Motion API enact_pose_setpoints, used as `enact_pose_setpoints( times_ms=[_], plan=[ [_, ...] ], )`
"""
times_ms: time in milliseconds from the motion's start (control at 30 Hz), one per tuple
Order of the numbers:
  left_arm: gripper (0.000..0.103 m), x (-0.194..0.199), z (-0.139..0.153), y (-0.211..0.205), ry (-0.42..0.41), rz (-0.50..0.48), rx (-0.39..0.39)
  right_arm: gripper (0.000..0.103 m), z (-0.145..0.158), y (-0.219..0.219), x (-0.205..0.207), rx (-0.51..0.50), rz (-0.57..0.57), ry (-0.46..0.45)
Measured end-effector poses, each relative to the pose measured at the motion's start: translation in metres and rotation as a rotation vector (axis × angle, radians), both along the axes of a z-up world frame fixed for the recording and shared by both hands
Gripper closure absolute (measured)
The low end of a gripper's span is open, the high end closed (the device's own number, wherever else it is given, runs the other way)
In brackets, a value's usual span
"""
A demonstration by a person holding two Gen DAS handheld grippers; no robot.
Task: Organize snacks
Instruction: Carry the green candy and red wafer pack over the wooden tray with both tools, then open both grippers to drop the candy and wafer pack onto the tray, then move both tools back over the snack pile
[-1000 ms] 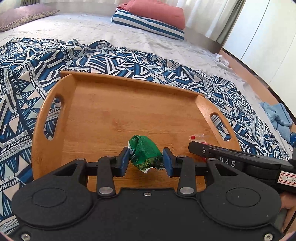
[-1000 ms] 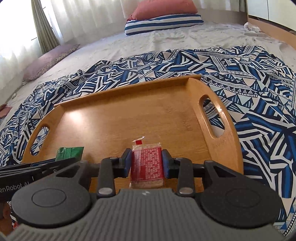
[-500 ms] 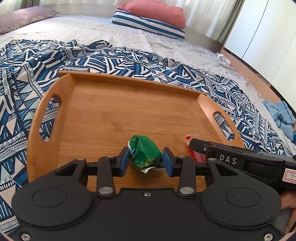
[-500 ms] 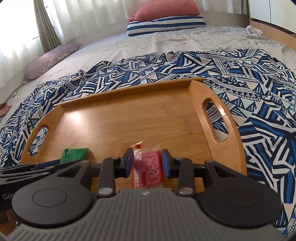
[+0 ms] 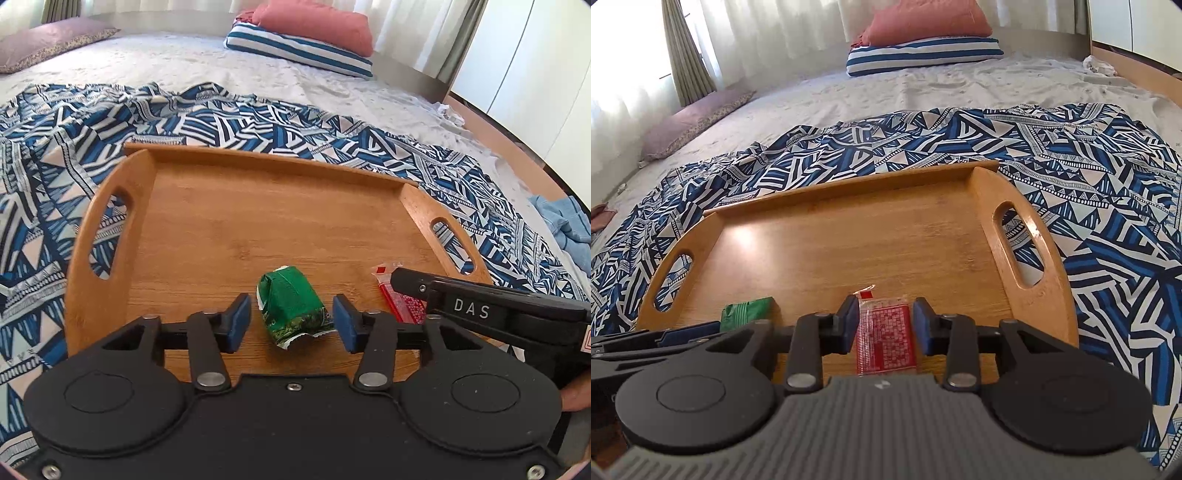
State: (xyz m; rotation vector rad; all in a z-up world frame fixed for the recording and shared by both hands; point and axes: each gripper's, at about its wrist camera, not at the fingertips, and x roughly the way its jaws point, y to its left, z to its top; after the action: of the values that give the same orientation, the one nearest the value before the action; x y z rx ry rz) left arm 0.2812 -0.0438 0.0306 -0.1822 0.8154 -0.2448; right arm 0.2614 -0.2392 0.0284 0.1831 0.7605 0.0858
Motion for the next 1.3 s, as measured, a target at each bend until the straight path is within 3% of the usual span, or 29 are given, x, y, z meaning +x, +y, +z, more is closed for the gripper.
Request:
enact_pose_setpoints(
  times_ms=[133, 233, 333, 667, 900, 1300],
  plan=[
    [0.036, -0.012, 0.012, 0.004, -0.031, 0.007, -0.003, 0.058, 0.009, 0.001, -0.008, -0.008, 0.003, -0.016],
    [0.03, -0.025, 0.022, 0.006, -0.054, 0.002, 0.011, 0.045, 0.017, 0.001, -0.017, -0.019, -0.003, -0.029],
    [0.026, -0.043, 0.031, 0.009, -0.082, -0.002, 0.035, 0.041, 0.025, 0.0, -0.031, -0.023, -0.009, -0.037],
    [0.018, -0.12, 0.046, 0.031, -0.128, 0.011, 0.021, 0.029, 0.04, 0.003, -0.099, -0.044, -0.003, -0.069],
    [0.014, -0.181, 0.043, 0.038, -0.162, -0.001, 0.023, 0.015, 0.042, 0.012, -0.161, -0.041, 0.016, -0.136],
    [0.01, -0.253, 0.029, 0.035, -0.207, -0.08, 0.03, 0.006, 0.025, 0.014, -0.236, -0.132, 0.012, -0.187]
  ],
)
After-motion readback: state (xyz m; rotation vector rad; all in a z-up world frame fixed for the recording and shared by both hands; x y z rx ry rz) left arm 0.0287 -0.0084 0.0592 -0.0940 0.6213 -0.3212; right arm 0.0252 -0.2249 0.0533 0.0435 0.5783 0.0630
